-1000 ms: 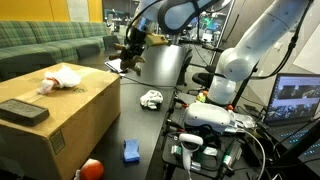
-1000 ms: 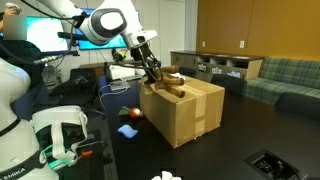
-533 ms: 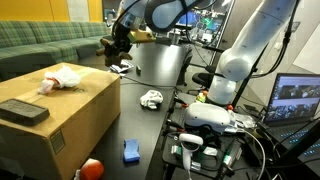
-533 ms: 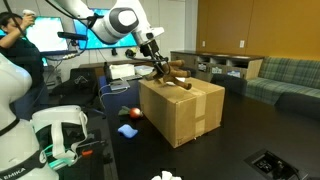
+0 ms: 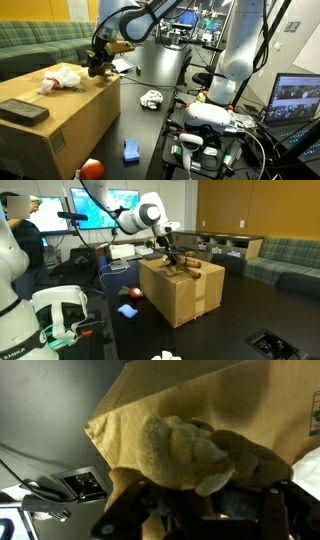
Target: Pick up all the objects on the table and put them on the box then pick up the objects on the box and put them on the table
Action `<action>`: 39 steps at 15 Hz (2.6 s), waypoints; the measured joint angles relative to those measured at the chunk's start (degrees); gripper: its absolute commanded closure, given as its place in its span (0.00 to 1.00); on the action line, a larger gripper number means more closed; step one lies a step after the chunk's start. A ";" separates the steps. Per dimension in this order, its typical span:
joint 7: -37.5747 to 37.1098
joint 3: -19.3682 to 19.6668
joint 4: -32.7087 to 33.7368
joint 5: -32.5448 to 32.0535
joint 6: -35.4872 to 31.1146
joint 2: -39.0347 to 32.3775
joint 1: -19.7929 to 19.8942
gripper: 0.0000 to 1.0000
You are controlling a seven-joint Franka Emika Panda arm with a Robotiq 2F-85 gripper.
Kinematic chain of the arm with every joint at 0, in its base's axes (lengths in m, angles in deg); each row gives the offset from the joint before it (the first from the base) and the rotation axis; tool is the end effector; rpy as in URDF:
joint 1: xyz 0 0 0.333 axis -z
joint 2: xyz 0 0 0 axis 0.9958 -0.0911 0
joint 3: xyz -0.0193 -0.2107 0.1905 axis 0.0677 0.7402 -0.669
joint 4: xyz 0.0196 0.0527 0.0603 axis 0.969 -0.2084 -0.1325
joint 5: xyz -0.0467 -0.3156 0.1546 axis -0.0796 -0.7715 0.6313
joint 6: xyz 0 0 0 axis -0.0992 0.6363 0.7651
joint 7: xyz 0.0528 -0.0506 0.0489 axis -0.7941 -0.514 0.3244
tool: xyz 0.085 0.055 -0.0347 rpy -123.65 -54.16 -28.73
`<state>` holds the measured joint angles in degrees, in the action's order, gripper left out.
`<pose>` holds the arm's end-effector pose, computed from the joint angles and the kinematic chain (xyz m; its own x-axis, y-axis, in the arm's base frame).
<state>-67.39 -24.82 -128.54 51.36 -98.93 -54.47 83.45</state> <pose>0.5159 0.1506 0.3577 0.9180 -0.2294 0.3236 -0.2394 -0.9709 -0.0093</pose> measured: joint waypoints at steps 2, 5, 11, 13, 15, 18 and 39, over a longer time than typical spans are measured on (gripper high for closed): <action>0.03 2.71 2.85 -0.01 0.00 -3.89 -2.47 1.00; 0.60 5.72 5.99 0.67 0.12 -7.72 -5.38 0.74; 4.79 7.25 8.84 3.78 3.67 -8.04 -8.43 0.34; 5.29 7.28 9.47 3.91 5.67 -6.92 -9.31 0.19; 5.58 7.28 9.89 3.91 7.44 -5.25 -10.10 0.04; 6.65 7.19 10.08 3.82 7.77 -2.92 -11.29 0.00; 16.29 8.73 19.58 -6.49 -5.09 -17.53 -23.74 0.00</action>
<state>-51.10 -16.09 -108.96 44.87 -104.02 -72.00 59.71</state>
